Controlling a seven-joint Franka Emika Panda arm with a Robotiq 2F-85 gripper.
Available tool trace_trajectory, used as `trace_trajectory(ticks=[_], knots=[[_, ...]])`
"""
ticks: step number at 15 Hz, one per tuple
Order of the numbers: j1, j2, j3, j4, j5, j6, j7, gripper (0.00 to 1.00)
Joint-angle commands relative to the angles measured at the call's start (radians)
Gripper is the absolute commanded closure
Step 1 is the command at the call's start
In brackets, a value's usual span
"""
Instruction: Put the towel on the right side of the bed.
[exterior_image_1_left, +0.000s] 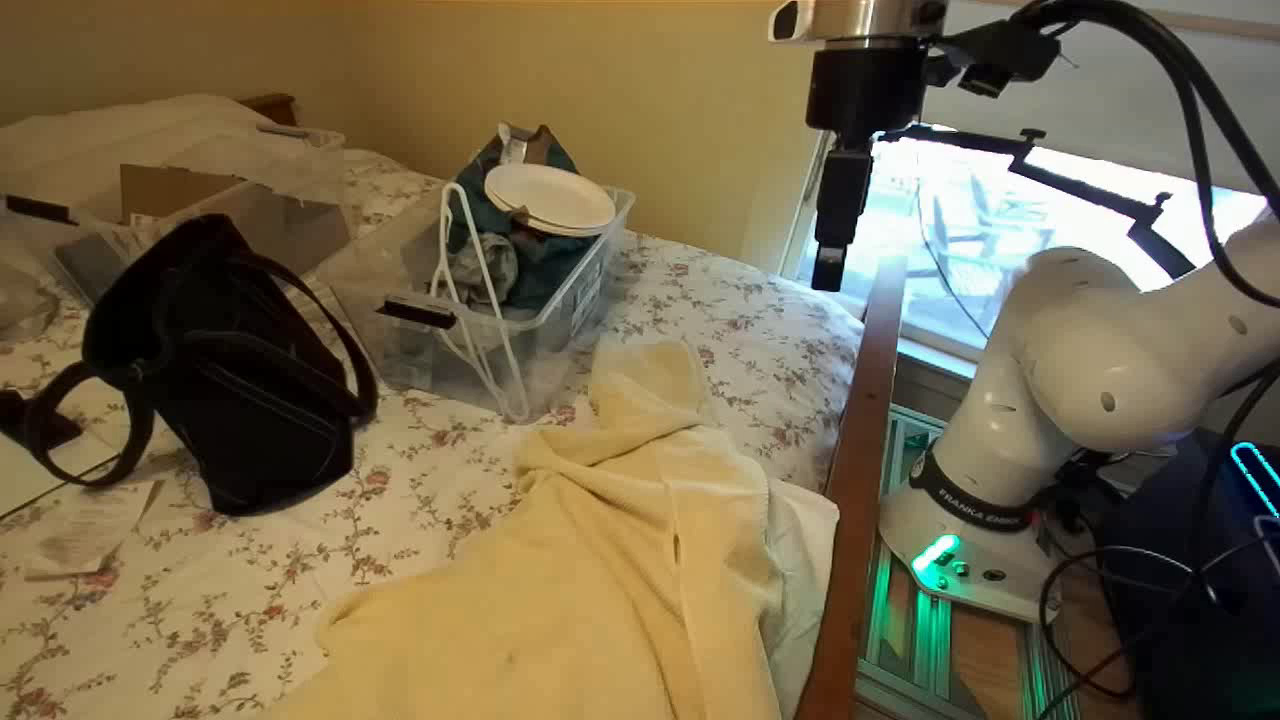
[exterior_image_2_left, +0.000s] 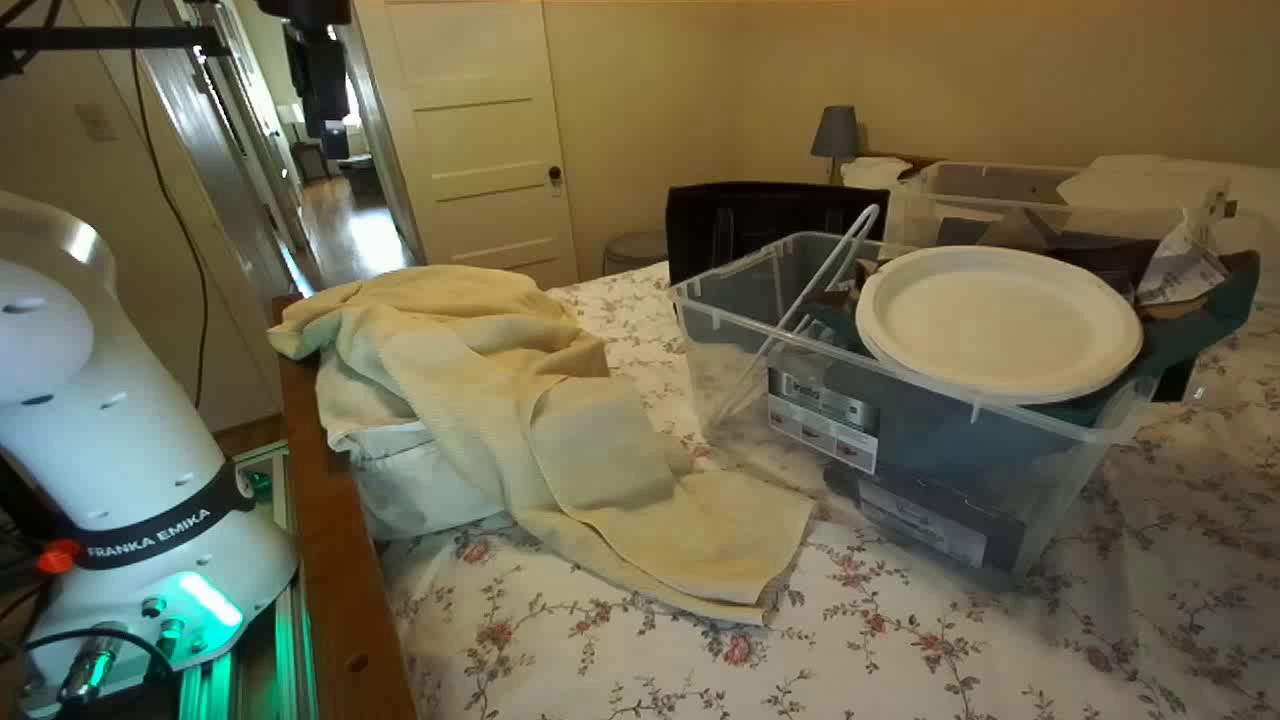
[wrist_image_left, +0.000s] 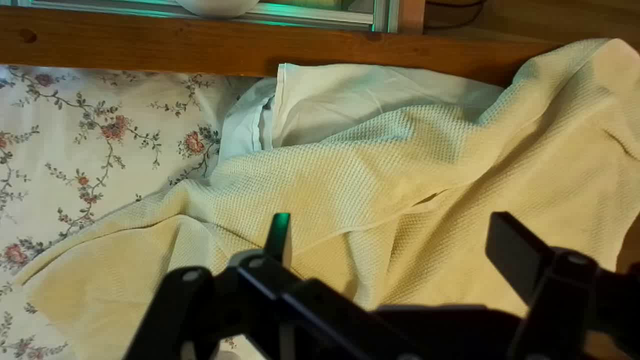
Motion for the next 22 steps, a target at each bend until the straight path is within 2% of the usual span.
trace_trajectory(ticks=[1,5,7,9,11,14,15,17,20,22], knots=[[-0.024,-0.001,0.016,0.003,0.010,-0.006,-0.014,0.00],[-0.024,-0.001,0.016,0.003,0.010,-0.005,-0.014,0.00],[-0.047,0.069,0.036,-0.009,0.044,0.118,0.030,0.00],[-0.058,0.163,0.086,-0.017,0.041,0.237,0.080,0.00],[-0.066,0.265,0.156,-0.016,0.028,0.358,0.182,0.00],[-0.087,0.417,0.264,-0.008,-0.056,0.524,0.371,0.00],[-0.045,0.312,0.192,-0.038,-0.027,0.461,0.278,0.00],[-0.037,0.362,0.203,-0.038,-0.031,0.484,0.297,0.00],[-0.038,0.338,0.183,-0.036,-0.029,0.479,0.289,0.00],[-0.044,0.416,0.225,-0.015,-0.065,0.502,0.326,0.00]])
